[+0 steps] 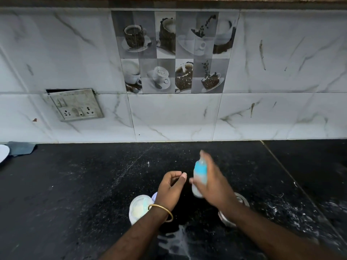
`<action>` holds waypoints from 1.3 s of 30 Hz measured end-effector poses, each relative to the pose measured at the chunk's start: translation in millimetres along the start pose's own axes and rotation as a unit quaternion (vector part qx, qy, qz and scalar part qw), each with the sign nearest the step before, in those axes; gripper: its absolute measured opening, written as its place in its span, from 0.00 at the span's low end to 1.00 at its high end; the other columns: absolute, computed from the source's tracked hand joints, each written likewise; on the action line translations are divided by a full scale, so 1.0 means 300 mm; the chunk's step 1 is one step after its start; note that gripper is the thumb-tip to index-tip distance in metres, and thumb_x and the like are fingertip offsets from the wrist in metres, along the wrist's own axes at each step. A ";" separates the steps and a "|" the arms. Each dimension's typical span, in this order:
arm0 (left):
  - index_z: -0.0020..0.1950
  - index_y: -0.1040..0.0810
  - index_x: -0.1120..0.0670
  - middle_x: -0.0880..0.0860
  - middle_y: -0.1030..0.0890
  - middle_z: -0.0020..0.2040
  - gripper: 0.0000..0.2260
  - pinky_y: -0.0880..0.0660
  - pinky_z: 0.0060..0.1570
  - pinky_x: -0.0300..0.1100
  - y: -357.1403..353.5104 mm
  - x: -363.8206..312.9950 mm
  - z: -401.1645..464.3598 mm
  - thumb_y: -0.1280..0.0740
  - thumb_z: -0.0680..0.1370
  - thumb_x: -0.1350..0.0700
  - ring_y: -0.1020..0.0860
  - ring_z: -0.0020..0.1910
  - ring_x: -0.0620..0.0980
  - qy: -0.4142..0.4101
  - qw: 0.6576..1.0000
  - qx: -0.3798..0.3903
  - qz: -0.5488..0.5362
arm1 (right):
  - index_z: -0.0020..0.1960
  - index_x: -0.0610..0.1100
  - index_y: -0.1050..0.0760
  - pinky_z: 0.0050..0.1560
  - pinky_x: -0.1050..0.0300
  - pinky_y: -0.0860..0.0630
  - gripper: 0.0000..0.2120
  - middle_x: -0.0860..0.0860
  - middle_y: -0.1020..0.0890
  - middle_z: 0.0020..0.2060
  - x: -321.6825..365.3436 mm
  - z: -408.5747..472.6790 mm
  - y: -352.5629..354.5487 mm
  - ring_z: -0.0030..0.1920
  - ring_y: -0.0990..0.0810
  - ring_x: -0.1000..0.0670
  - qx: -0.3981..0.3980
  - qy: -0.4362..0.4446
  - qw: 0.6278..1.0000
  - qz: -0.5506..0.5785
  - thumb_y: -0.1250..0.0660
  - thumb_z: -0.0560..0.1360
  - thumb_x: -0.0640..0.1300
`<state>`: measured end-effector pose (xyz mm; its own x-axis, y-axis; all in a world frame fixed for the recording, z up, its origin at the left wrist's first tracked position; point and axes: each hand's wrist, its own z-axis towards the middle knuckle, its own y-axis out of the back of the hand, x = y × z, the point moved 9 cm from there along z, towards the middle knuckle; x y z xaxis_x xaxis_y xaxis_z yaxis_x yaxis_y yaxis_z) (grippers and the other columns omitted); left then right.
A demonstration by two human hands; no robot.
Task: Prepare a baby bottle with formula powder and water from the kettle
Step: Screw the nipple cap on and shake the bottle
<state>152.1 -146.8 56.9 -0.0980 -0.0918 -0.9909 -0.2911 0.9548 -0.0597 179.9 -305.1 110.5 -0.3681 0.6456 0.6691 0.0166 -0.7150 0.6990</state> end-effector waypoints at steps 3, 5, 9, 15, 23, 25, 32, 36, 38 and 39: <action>0.46 0.19 0.51 0.47 0.16 0.43 0.02 0.27 0.51 0.36 0.014 0.007 0.019 0.29 0.77 0.58 0.20 0.44 0.40 0.007 1.000 -0.022 -0.003 | 0.79 0.58 0.50 0.67 0.48 0.26 0.45 0.45 0.30 0.73 0.031 0.064 0.164 0.68 0.25 0.45 -0.196 0.008 0.975 0.108 0.24 0.73 0.50; 0.43 0.19 0.51 0.46 0.16 0.42 0.03 0.28 0.50 0.40 0.018 0.008 0.018 0.28 0.76 0.56 0.21 0.44 0.43 0.016 0.999 -0.037 -0.017 | 0.78 0.66 0.56 0.69 0.48 0.28 0.47 0.45 0.32 0.74 0.018 0.042 0.074 0.70 0.26 0.44 -0.099 0.010 0.995 0.030 0.26 0.73 0.51; 0.47 0.19 0.55 0.51 0.16 0.49 0.07 0.26 0.55 0.49 0.014 0.001 0.021 0.31 0.78 0.51 0.20 0.49 0.49 0.023 0.999 -0.027 0.011 | 0.68 0.80 0.65 0.64 0.48 0.25 0.47 0.48 0.29 0.71 -0.023 -0.029 -0.057 0.65 0.23 0.46 0.079 -0.011 0.996 -0.029 0.29 0.72 0.56; 0.49 0.22 0.58 0.52 0.23 0.43 0.10 0.28 0.44 0.45 -0.009 -0.025 0.016 0.34 0.80 0.51 0.27 0.44 0.49 0.028 0.999 -0.017 -0.010 | 0.79 0.60 0.54 0.64 0.52 0.25 0.48 0.48 0.29 0.72 0.041 0.081 0.085 0.64 0.24 0.49 -0.059 0.010 0.997 0.038 0.25 0.71 0.53; 0.48 0.23 0.56 0.50 0.23 0.42 0.09 0.27 0.46 0.46 -0.021 -0.039 0.023 0.35 0.80 0.50 0.26 0.43 0.47 0.023 1.000 -0.006 -0.016 | 0.79 0.60 0.51 0.63 0.53 0.23 0.47 0.50 0.28 0.70 0.052 0.121 0.191 0.62 0.22 0.50 -0.180 0.008 0.967 0.180 0.24 0.72 0.51; 0.48 0.23 0.55 0.51 0.22 0.43 0.09 0.26 0.47 0.47 -0.023 -0.038 0.019 0.35 0.80 0.49 0.25 0.44 0.47 0.027 0.999 -0.004 -0.015 | 0.79 0.60 0.53 0.62 0.54 0.24 0.47 0.50 0.29 0.70 0.043 0.094 0.121 0.62 0.24 0.51 -0.098 0.012 0.991 0.085 0.25 0.72 0.51; 0.50 0.22 0.53 0.50 0.19 0.48 0.09 0.24 0.52 0.49 -0.025 -0.037 0.019 0.35 0.80 0.48 0.23 0.48 0.47 0.029 1.000 0.005 -0.009 | 0.78 0.61 0.49 0.61 0.52 0.21 0.46 0.49 0.25 0.67 0.023 0.114 0.166 0.59 0.20 0.50 -0.158 -0.002 0.970 0.186 0.23 0.71 0.51; 0.48 0.22 0.53 0.50 0.21 0.45 0.09 0.24 0.51 0.49 -0.035 -0.030 0.014 0.34 0.79 0.48 0.24 0.46 0.48 0.033 0.999 0.002 -0.009 | 0.76 0.68 0.53 0.60 0.52 0.23 0.46 0.47 0.26 0.69 0.010 0.072 0.045 0.59 0.22 0.50 -0.011 0.017 0.998 0.051 0.25 0.71 0.53; 0.47 0.22 0.53 0.49 0.21 0.45 0.09 0.24 0.50 0.48 -0.035 -0.029 0.009 0.34 0.79 0.48 0.24 0.46 0.47 0.032 0.999 0.006 -0.009 | 0.74 0.72 0.52 0.61 0.50 0.22 0.46 0.48 0.24 0.67 -0.027 0.032 -0.017 0.58 0.21 0.50 0.079 0.006 0.997 -0.004 0.25 0.69 0.54; 0.47 0.23 0.52 0.49 0.21 0.45 0.09 0.24 0.49 0.48 -0.031 -0.024 0.011 0.34 0.79 0.48 0.24 0.46 0.47 0.032 0.999 0.008 -0.009 | 0.75 0.69 0.50 0.60 0.51 0.21 0.46 0.49 0.24 0.66 -0.022 0.053 0.015 0.57 0.20 0.51 0.042 0.013 0.998 0.046 0.24 0.69 0.52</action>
<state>158.5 -154.0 64.1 -0.1532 -0.1272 -0.9800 -0.2787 0.9570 -0.0806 197.2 -308.3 113.2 -0.3846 0.5702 0.7259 0.1299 -0.7451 0.6541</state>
